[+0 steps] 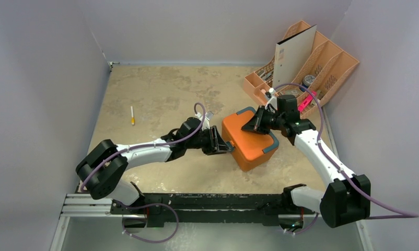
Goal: Organize the medicine kit
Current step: Close the medicine box at the center of the board.
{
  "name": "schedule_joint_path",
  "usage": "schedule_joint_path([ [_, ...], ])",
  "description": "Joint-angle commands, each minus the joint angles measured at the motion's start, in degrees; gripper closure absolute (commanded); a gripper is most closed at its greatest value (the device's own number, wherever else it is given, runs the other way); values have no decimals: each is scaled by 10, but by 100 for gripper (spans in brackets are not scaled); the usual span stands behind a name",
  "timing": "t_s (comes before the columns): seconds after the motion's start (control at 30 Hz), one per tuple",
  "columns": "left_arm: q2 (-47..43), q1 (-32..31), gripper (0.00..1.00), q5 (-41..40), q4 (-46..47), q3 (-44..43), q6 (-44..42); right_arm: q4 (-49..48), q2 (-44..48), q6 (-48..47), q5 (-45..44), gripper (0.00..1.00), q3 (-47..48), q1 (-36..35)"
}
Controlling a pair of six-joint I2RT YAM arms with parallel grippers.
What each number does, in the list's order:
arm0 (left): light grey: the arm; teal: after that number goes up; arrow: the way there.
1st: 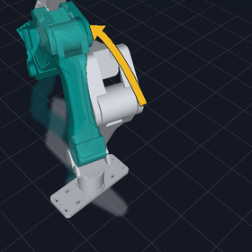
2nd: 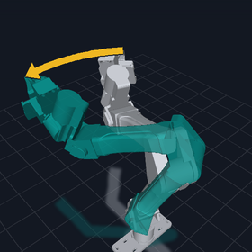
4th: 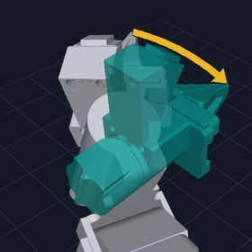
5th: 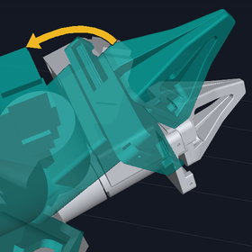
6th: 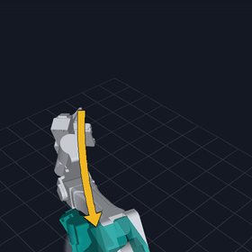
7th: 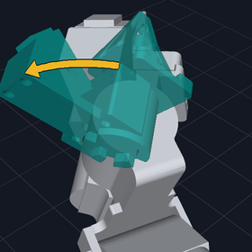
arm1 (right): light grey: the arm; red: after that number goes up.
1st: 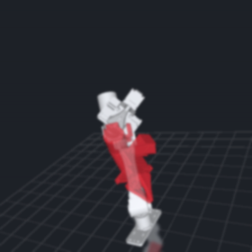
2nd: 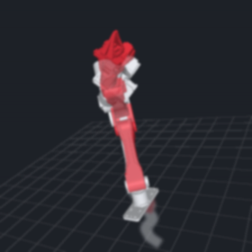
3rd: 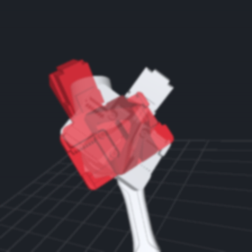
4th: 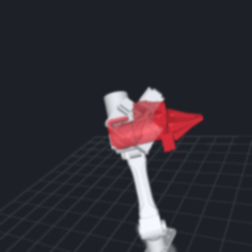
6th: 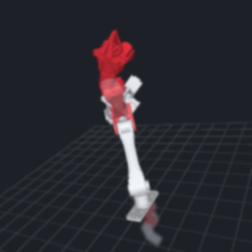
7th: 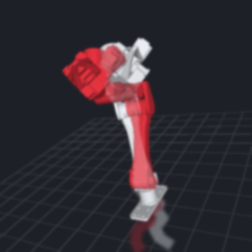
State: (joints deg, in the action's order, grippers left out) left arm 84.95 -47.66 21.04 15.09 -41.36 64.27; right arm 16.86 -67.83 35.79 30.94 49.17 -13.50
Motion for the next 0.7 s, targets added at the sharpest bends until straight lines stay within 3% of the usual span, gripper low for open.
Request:
schedule_joint_path([
  [0.0,7,2,67,2,8,-10,-11,64,-1,-25,-34,100,-9,-2],
  [0.4,31,5,69,3,56,-6,11,67,-1,-29,-30,100,-9,-3],
  [0.67,31,9,82,7,81,2,25,71,-9,-30,-38,100,-12,-4],
])
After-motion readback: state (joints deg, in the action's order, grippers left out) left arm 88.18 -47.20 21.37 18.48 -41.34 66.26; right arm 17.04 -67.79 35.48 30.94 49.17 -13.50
